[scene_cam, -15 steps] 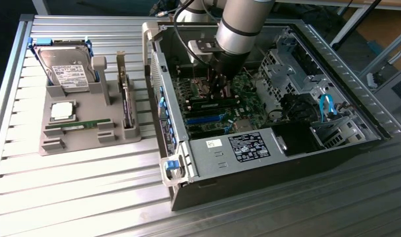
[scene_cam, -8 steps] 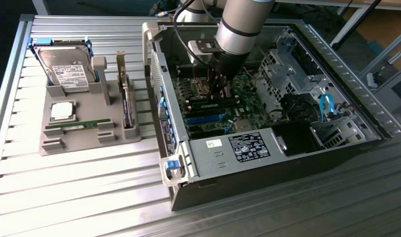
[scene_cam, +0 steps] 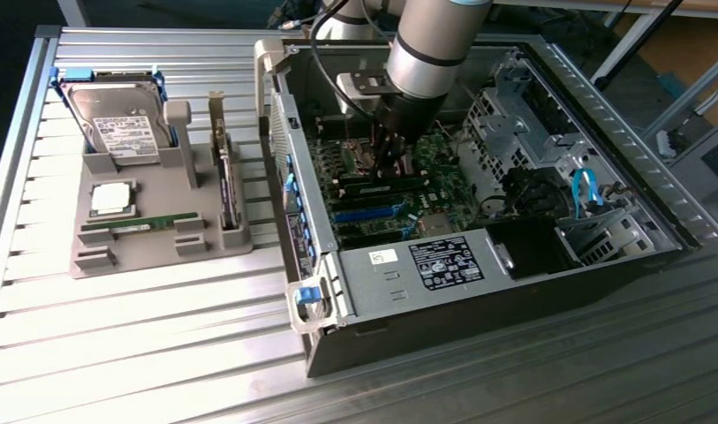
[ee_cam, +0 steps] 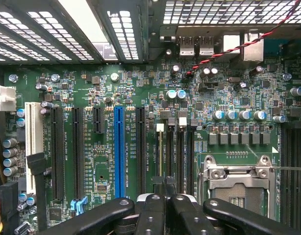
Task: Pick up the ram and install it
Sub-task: 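Press down the ram until it locks into place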
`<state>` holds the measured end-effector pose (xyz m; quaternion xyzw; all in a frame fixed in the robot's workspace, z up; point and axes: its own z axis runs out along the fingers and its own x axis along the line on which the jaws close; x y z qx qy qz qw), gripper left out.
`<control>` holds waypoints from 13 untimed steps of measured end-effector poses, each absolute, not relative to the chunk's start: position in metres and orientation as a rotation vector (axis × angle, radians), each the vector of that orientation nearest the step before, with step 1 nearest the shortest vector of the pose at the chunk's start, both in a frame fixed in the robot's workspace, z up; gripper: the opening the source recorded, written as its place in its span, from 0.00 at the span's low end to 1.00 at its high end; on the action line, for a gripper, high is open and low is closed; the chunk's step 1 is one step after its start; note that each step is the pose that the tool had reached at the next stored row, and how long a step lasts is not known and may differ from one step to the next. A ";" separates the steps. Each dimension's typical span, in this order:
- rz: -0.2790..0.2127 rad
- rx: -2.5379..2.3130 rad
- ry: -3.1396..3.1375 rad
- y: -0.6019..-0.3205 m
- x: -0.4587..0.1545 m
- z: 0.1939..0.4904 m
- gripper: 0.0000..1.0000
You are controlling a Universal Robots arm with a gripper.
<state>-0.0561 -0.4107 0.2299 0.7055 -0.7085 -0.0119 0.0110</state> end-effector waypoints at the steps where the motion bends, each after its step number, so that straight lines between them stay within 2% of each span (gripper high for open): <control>1: -0.037 2.201 -2.211 -0.411 -0.056 0.230 0.10; 13: -0.037 2.201 -2.210 -0.411 -0.056 0.240 0.10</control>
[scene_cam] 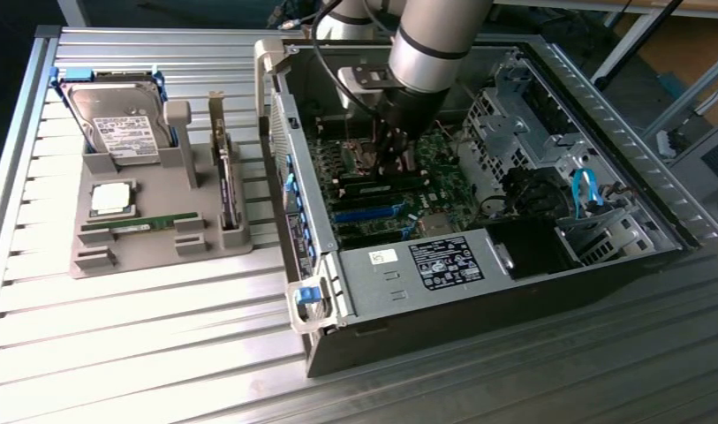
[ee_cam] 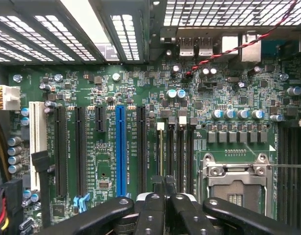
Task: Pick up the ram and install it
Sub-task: 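Press down the ram until it locks into place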
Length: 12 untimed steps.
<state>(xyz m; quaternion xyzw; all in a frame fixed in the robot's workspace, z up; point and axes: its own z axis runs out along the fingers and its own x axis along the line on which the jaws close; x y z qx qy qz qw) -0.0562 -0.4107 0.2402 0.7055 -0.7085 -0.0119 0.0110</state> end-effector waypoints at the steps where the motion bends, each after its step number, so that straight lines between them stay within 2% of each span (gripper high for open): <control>1: -0.037 2.201 -2.210 -0.411 -0.056 0.242 0.10; 12: -0.037 2.201 -2.210 -0.411 -0.056 0.272 0.10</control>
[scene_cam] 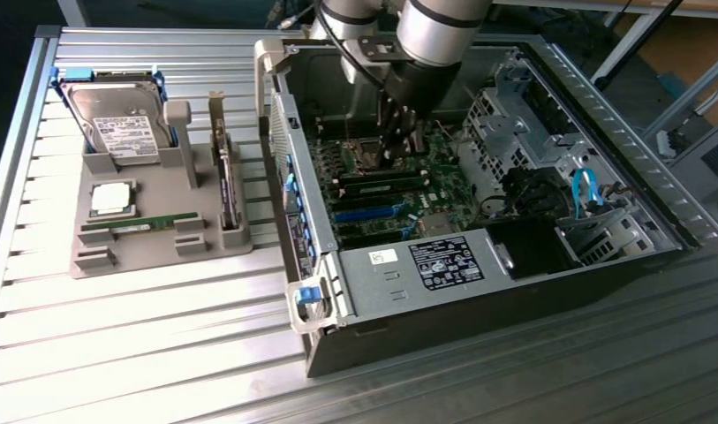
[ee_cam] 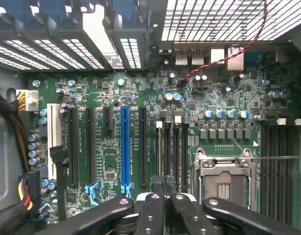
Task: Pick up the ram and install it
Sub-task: 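Press down the ram until it locks into place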
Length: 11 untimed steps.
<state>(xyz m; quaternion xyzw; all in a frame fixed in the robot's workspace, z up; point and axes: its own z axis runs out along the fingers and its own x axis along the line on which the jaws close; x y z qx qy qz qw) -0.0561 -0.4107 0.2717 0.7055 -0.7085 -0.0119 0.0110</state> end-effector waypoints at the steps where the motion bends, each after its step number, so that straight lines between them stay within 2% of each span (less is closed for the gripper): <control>1: -0.037 2.201 -2.210 -0.411 -0.056 0.277 0.10; 11: -0.037 2.201 -2.210 -0.411 -0.056 0.315 0.10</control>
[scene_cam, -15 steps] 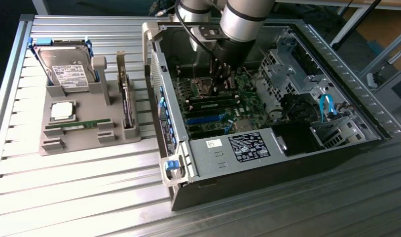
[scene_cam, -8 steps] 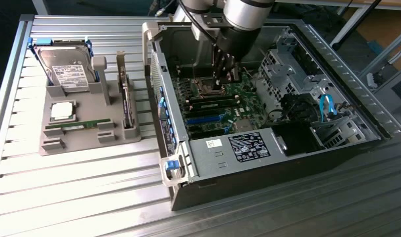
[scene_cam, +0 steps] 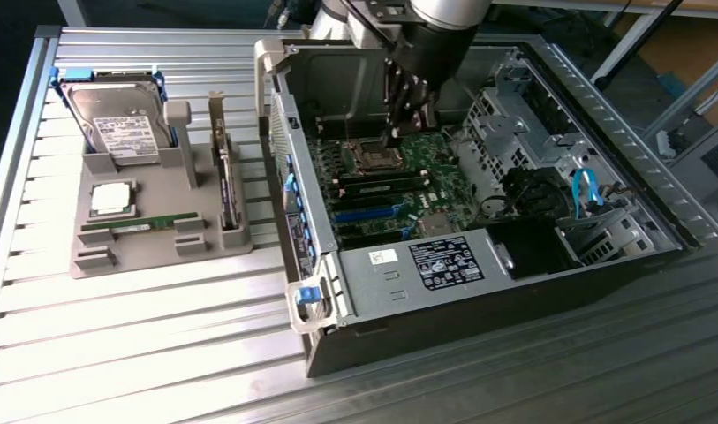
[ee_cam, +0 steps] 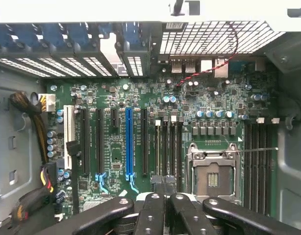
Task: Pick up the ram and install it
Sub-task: 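Press down the ram until it locks into place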
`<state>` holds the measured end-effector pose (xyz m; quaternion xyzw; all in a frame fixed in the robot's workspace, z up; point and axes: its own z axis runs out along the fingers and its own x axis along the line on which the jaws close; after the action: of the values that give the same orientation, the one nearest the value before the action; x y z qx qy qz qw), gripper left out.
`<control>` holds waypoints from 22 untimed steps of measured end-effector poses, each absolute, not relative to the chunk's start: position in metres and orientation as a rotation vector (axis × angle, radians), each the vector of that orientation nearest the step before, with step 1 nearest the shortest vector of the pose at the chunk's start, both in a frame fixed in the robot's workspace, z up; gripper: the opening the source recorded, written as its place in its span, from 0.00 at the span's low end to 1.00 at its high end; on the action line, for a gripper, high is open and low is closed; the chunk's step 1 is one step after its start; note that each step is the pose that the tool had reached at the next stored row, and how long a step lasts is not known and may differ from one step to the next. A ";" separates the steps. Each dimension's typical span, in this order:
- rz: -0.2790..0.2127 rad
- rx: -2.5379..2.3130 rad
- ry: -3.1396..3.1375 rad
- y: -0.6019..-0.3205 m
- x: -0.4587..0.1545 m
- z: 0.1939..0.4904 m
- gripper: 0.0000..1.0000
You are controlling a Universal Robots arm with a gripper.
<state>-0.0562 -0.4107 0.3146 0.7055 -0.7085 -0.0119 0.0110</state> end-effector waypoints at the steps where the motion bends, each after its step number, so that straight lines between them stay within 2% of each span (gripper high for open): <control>1: -0.037 2.201 -2.210 -0.411 -0.056 0.318 0.10; 10: -0.037 2.201 -2.210 -0.411 -0.056 0.347 0.10; 22: -0.037 2.201 -2.210 -0.411 -0.045 0.350 0.10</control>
<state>-0.0449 -0.4108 0.3495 0.7055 -0.7085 -0.0119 0.0110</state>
